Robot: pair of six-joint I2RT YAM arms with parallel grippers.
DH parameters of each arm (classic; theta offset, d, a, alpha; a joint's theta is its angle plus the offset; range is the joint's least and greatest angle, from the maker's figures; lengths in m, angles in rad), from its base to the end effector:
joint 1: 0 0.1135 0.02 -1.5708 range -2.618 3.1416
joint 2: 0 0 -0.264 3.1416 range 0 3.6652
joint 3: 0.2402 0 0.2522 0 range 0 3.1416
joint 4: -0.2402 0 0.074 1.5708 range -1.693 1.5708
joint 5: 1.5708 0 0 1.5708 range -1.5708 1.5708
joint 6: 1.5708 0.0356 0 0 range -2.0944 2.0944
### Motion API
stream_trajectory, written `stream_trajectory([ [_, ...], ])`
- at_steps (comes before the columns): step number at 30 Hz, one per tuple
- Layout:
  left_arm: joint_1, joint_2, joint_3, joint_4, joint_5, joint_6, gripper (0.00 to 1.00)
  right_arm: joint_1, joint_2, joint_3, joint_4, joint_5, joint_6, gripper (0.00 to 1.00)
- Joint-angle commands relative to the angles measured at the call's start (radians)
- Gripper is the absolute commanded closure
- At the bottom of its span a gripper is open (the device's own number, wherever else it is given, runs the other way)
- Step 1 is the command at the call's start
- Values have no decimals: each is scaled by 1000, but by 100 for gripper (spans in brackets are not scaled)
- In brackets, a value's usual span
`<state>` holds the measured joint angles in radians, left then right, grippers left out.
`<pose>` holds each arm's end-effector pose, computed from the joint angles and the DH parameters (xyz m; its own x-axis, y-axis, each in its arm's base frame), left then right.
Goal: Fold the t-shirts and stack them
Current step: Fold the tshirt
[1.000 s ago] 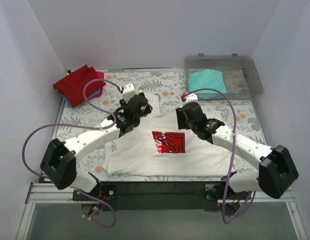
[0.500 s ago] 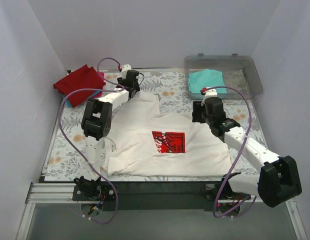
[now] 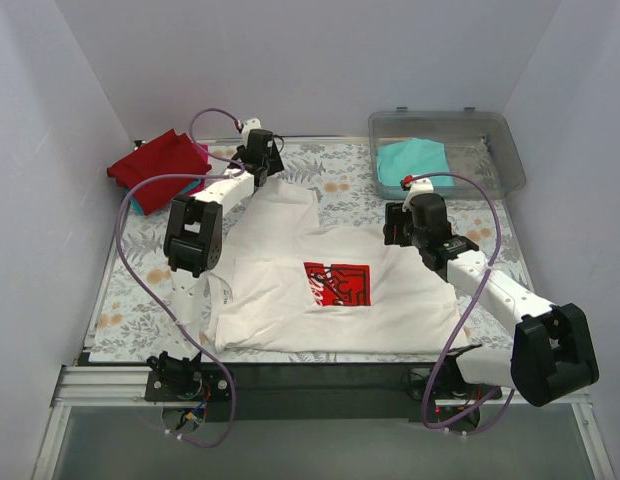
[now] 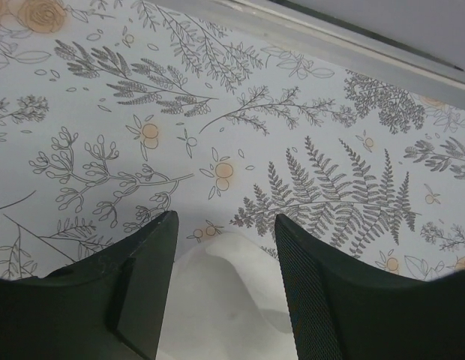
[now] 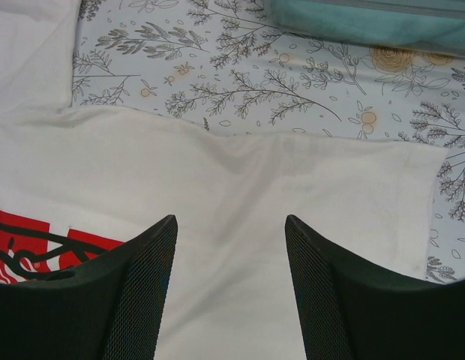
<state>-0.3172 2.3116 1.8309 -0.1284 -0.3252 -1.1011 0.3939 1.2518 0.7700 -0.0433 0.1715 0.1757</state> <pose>0.5085 -0.1550 0.1866 -0.2876 -0.7949 -0.5342 -0.4636 0.6036 -0.6486 0.2576 0.1005 0.2492 -0.4980 -0.0205 -0.8669 -0.1572 0.9853 0.0670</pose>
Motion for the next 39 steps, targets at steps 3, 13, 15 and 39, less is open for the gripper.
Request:
stream_trajectory([
  [3,7,40,42,-71,77,-42,49,-7,-11,-1,60,-15,-18,46],
  [13,7,29,22,-88,132,-82,66,-12,-2,-11,65,-23,-22,46],
  [15,6,28,22,-89,126,-79,73,-13,6,-11,68,-21,-22,46],
  [39,9,-290,-272,38,132,-83,100,-142,115,29,101,10,-36,46],
])
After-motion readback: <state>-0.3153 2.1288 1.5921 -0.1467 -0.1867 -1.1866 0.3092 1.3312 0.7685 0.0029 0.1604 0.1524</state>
